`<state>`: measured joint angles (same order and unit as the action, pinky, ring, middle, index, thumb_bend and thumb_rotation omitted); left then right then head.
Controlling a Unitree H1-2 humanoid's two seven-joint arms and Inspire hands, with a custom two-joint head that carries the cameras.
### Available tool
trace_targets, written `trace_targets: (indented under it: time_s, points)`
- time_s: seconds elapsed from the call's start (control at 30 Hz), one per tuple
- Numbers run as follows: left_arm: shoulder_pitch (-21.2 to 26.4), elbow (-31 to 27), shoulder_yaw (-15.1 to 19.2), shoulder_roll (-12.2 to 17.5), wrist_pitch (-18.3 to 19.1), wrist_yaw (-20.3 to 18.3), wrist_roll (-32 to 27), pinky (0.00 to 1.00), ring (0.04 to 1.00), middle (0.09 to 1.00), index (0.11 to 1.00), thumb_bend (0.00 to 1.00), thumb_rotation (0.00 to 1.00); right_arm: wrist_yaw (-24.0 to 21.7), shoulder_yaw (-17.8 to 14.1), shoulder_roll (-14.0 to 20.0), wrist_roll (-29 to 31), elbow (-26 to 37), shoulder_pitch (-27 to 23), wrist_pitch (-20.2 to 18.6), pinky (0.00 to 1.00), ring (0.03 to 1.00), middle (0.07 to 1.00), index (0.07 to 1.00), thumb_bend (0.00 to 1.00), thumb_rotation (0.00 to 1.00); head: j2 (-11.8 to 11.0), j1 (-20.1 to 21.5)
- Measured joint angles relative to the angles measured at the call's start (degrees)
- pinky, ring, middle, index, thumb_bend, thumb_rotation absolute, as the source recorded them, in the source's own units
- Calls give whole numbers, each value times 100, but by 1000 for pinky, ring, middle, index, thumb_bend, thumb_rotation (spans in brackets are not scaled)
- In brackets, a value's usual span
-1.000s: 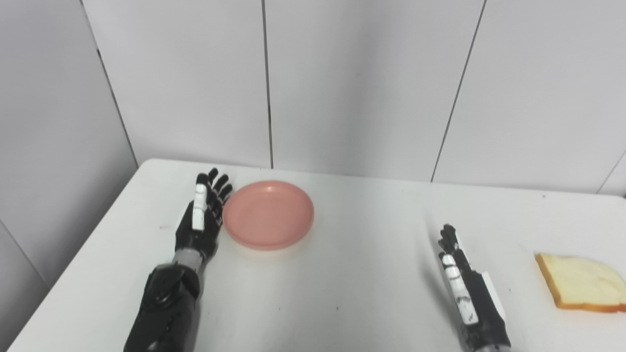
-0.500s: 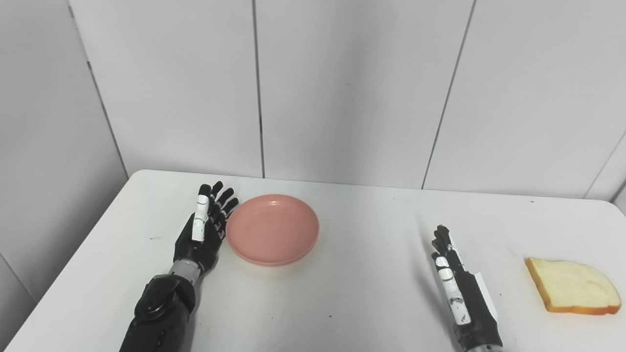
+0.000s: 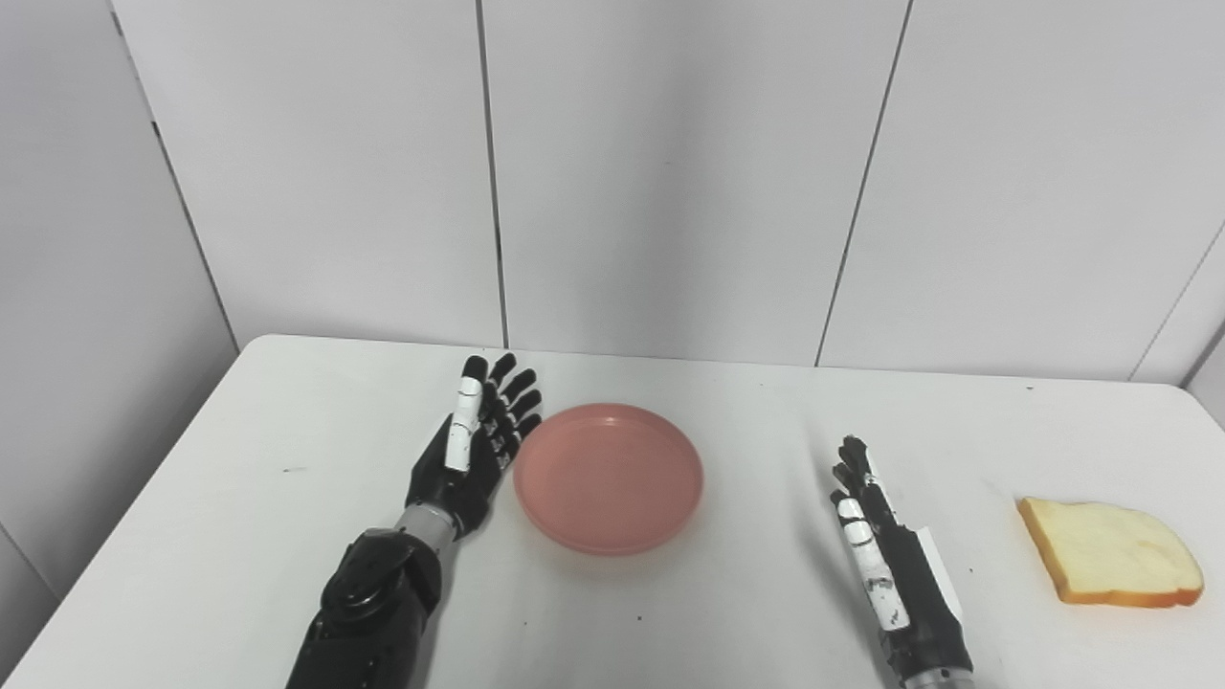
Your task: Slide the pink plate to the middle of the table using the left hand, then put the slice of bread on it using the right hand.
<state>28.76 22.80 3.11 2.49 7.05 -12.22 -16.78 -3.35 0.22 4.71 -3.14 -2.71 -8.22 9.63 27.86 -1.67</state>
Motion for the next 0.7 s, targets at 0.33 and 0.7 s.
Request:
trace_targets:
  time_s: [0.33, 0.7]
  points:
    - [-164, -339, -293, -357, 301, -45, 51, 967, 974, 983, 993, 849, 958, 4, 1, -76, 2, 80, 43, -6, 950, 972, 989, 991, 330, 1000, 123, 53]
    - [-273, -348, -566, -393, 300, -190, 200, 996, 991, 992, 994, 870, 973, 4, 5, -108, 46, 166, 107, -53, 962, 979, 989, 994, 330, 1000, 202, 123]
